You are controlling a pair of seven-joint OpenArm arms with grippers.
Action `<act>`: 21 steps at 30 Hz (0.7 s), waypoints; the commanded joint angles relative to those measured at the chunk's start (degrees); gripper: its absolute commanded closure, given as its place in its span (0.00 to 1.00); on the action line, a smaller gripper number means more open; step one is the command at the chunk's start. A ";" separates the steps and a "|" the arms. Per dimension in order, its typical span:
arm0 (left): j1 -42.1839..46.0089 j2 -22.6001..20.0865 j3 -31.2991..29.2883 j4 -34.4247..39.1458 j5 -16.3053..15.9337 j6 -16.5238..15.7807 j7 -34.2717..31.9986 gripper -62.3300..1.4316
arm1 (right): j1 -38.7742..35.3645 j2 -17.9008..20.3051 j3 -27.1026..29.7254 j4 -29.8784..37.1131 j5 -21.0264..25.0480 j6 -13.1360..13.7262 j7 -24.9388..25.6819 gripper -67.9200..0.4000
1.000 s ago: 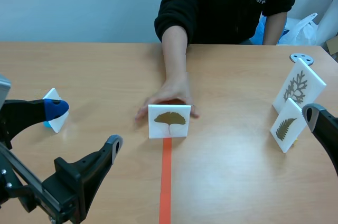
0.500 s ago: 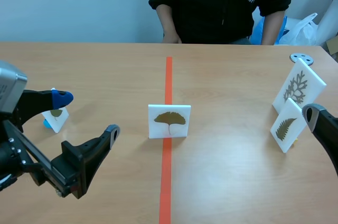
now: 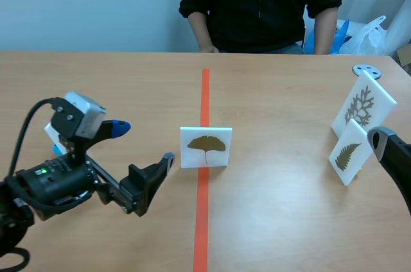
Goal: Sort the leaf by its shape. The table is split by an orange tape line. A compound leaf with several leaflets goes to the left side, a simple leaf with one blade goes to the right side. Return to the home posture when a red brick is placed on the table.
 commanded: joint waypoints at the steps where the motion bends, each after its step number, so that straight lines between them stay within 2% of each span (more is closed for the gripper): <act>1: -2.05 1.33 1.25 -0.81 0.83 -0.33 -1.62 0.00 | 0.50 0.00 0.13 0.96 0.57 -0.76 0.85 0.00; 8: -11.69 6.32 6.58 -14.53 5.73 -0.07 -8.07 0.00 | 0.52 0.00 0.13 0.94 0.59 -0.96 0.87 0.00; 15: -19.04 10.58 9.22 -25.68 8.39 -0.07 -12.96 0.00 | 0.52 -0.02 0.13 0.94 0.61 -0.96 0.87 0.00; 21: -21.44 14.03 12.90 -30.75 8.59 0.92 -14.40 0.00 | 0.52 -0.02 0.13 0.94 0.63 -0.96 0.90 0.00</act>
